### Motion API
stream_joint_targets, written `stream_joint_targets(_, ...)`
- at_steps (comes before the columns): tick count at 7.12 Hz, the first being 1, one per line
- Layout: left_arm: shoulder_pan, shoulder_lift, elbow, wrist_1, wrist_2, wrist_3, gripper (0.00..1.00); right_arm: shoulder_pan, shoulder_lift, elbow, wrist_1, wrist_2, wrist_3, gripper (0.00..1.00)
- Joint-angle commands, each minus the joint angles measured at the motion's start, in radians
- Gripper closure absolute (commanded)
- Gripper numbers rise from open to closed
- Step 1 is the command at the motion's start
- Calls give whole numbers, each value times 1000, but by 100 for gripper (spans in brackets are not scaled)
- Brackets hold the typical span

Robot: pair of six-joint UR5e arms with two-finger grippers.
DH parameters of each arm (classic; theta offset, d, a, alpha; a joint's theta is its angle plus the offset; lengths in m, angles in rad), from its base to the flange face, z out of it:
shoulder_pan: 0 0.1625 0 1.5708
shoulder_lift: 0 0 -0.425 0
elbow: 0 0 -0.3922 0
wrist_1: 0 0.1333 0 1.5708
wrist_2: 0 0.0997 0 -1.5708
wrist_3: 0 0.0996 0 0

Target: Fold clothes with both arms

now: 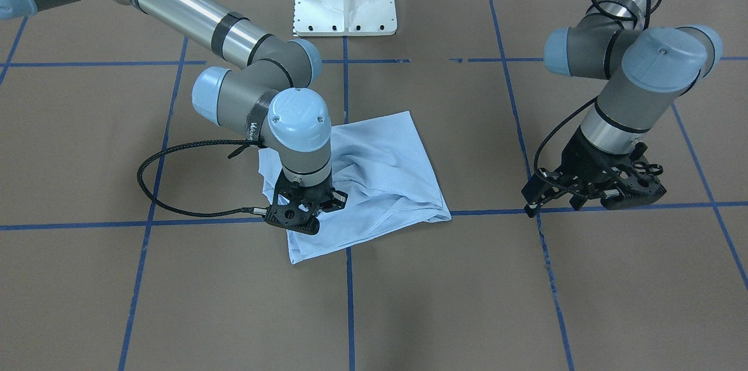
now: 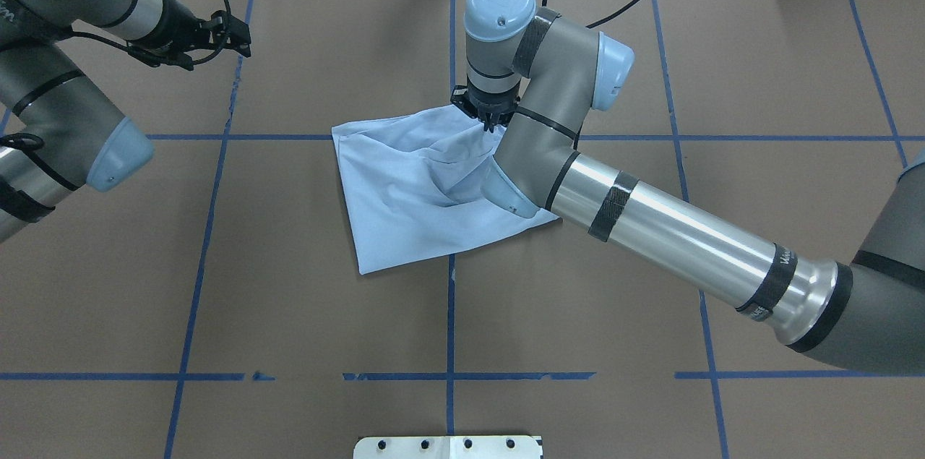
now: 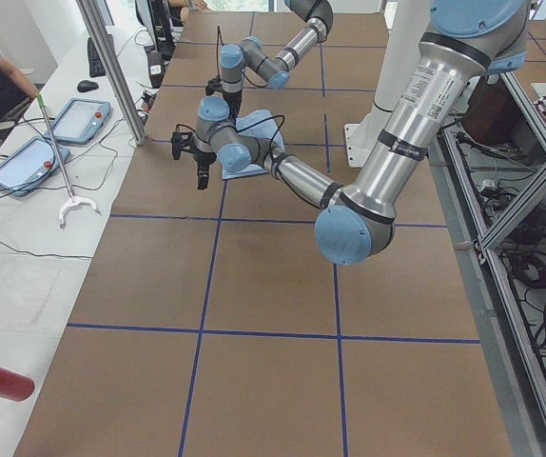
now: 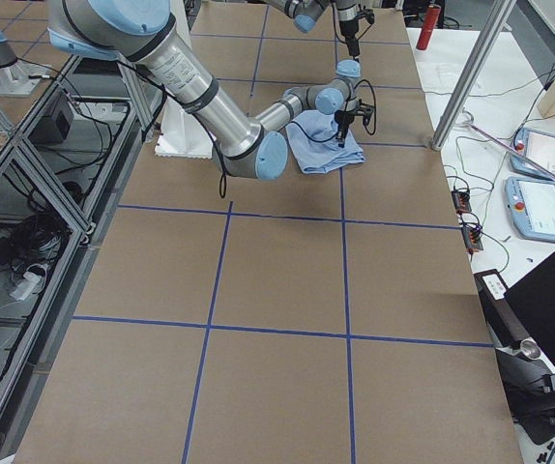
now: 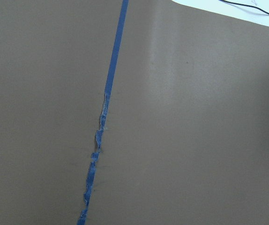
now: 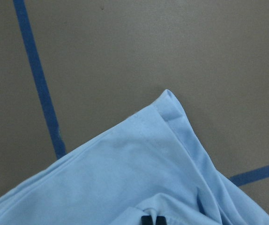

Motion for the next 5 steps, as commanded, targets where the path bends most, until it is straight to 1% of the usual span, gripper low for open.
stream_joint_targets(1,2,-2,-2,0,0,-18,0,6,-3,6,1,-2,-6,100)
stream_joint_targets(2,2,-2,-5,0,0,-20,0,19,-2,-6,0,-7,-10,100)
stream_joint_targets(3,0,0,-11,0,0,-21,0,38,7,-39,0,-11,-10,100)
stream_joint_targets(4,0,0,-17,0,2,-20,0,51,41,-108,12,-40,-13,100)
stream_joint_targets(5,0,0,-17,0,0,-21,0,52,66,-177,96,-66,-12,100)
